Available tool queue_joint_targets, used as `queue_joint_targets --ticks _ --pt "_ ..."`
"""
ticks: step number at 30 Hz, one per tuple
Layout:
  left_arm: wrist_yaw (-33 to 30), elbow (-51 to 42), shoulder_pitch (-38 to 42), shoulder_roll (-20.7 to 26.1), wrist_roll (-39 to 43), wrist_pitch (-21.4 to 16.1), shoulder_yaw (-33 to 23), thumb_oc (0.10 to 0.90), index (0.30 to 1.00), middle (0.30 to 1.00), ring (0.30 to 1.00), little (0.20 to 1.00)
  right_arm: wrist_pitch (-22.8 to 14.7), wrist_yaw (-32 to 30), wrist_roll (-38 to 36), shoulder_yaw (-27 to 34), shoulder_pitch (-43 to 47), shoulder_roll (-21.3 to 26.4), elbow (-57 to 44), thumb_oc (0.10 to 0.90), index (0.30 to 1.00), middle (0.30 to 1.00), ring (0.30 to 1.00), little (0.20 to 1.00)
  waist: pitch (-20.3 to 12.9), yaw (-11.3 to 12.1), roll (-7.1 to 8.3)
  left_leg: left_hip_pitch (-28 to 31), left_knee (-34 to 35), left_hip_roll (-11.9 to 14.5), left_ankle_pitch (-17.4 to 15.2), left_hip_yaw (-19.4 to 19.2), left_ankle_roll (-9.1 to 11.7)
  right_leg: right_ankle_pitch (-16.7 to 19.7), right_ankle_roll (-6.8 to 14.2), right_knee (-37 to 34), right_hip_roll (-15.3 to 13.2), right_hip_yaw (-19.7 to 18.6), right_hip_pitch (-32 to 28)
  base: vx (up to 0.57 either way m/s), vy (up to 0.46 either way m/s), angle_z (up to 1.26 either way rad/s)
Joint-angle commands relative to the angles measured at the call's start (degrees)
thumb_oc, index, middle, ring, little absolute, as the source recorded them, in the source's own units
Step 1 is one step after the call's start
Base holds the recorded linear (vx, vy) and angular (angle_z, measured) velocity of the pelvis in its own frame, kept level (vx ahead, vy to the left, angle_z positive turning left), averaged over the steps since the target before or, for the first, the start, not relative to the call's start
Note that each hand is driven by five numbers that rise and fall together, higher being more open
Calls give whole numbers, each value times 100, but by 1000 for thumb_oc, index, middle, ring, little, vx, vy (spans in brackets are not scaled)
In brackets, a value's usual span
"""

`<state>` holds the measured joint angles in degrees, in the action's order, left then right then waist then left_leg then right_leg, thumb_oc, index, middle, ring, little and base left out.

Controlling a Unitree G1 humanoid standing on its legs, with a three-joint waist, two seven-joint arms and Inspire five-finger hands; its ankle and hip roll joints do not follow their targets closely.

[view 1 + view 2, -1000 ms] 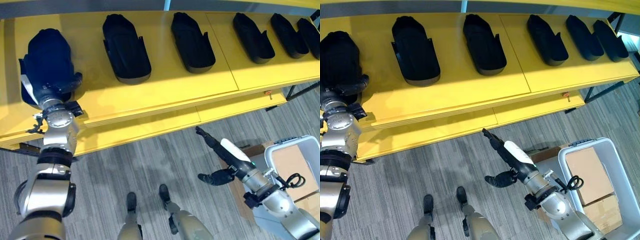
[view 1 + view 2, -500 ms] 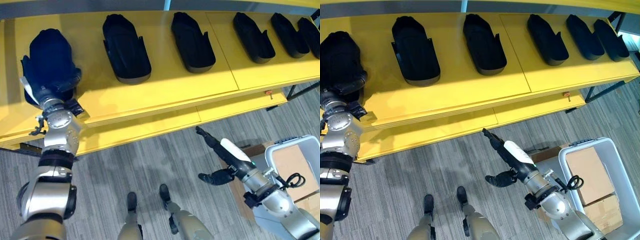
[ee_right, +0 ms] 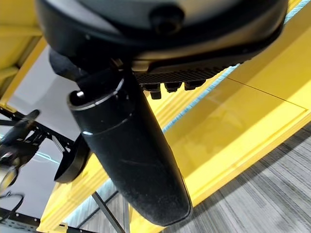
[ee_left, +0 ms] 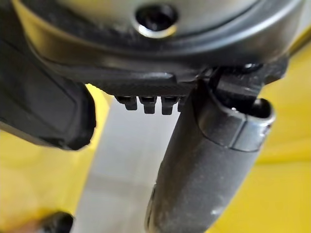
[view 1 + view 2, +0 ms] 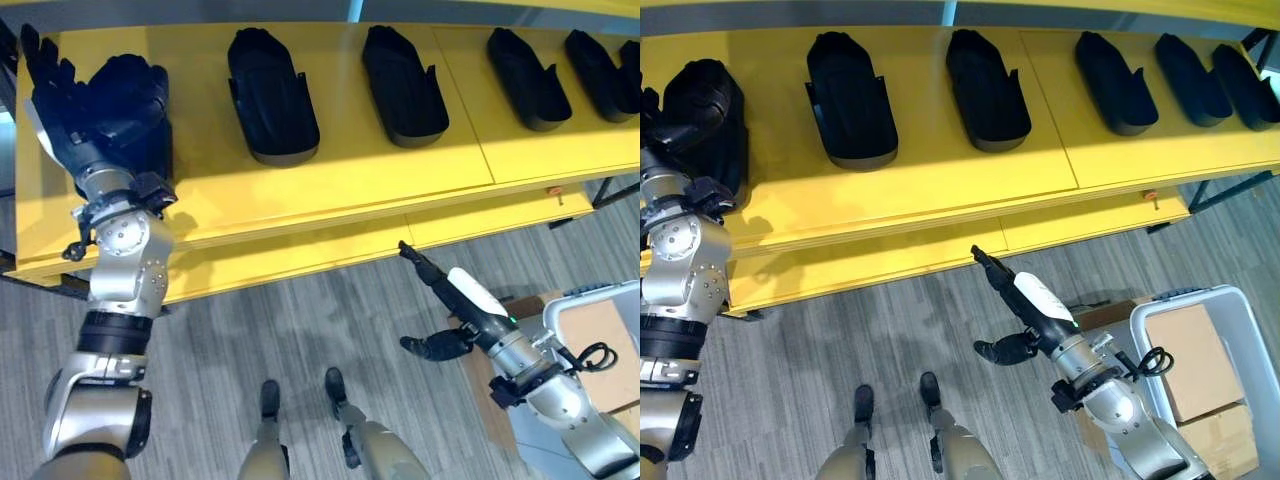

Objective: Move parts from the plastic box to the shelf.

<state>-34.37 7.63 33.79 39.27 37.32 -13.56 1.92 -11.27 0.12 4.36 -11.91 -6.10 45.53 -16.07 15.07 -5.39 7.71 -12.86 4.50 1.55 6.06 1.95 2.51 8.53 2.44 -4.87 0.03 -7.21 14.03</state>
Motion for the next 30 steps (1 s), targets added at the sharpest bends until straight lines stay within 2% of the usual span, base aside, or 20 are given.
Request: queue_joint_targets --ticks 1,2,4,10,17,18,21,23,26,28,30 --pt "242 -40 265 -46 -545 -731 -188 900 1000 1000 1000 1000 -300 -234 -126 352 43 25 -429 900 1000 1000 1000 1000 -511 15 -91 441 -2 -127 -358 -399 -286 -258 295 359 -178 214 -20 -6 -20 4" --pt "425 -536 -172 -139 -552 -768 -287 900 1000 1000 1000 1000 -282 -209 -162 390 71 -19 -437 900 1000 1000 1000 1000 -517 49 -132 479 2 -138 -361 -369 -296 -281 286 391 -183 227 -55 0 0 0" --pt "612 -903 -720 -303 -516 -791 -403 900 1000 1000 1000 1000 -283 -170 -188 406 108 -84 -440 900 1000 1000 1000 1000 -542 91 -191 547 17 -156 -359 -349 -299 -306 273 425 -193 269 -117 8 -17 5" --pt "876 -1297 -1669 -476 -869 -636 -677 900 1000 1000 1000 1000 -278 -77 -217 482 90 -124 -437 900 1000 1000 1000 1000 -627 154 -278 655 49 -172 -346 -275 -284 -363 251 444 -204 346 -262 10 -17 12" --pt "997 -1238 -2839 -247 -2649 -121 -1192 900 1000 1000 1000 1000 -331 174 -316 799 -131 -132 -441 900 1000 1000 1000 1000 -777 227 -347 732 50 -152 -319 -174 -245 -427 233 454 -217 500 -427 14 -29 8" --pt "1016 -1151 -3144 -170 -3245 72 -1305 900 1000 1000 1000 1000 -343 228 -330 896 -204 -125 -433 900 1000 1000 1000 1000 -818 252 -361 760 50 -147 -322 -159 -241 -440 227 457 -223 527 -467 25 -24 10" --pt "1118 -1006 -3517 -195 -3613 174 -1398 900 1000 1000 1000 1000 -335 282 -345 997 -264 -110 -436 900 1000 1000 1000 1000 -866 263 -378 790 50 -142 -324 -149 -235 -461 227 454 -225 564 -514 18 -17 12" --pt "1227 -761 -3930 -29 -4467 419 -1419 900 1000 1000 1000 1000 -333 371 -359 1126 -358 -117 -442 900 1000 1000 1000 1000 -912 282 -399 839 50 -129 -329 -137 -229 -493 230 459 -227 592 -567 26 -11 5" --pt "1279 -701 -4195 29 -4864 445 -1444 900 1000 1000 1000 1000 -338 427 -380 1216 -451 -128 -463 900 1000 1000 1000 1000 -947 294 -404 865 50 -130 -341 -131 -232 -515 231 456 -227 602 -598 13 -2 2" --pt "1349 -531 -4447 241 -5666 616 -1408 900 1000 1000 1000 1000 -333 453 -383 1287 -505 -122 -437 900 1000 1000 1000 1000 -976 304 -407 895 50 -123 -356 -133 -236 -531 238 451 -229 605 -628 0 0 0" --pt "1397 -516 -4540 324 -5919 664 -1413 900 1000 1000 1000 1000 -323 473 -382 1303 -526 -124 -427 900 1000 1000 1000 1000 -983 310 -411 904 50 -120 -360 -132 -236 -536 240 449 -230 605 -634 0 0 0"
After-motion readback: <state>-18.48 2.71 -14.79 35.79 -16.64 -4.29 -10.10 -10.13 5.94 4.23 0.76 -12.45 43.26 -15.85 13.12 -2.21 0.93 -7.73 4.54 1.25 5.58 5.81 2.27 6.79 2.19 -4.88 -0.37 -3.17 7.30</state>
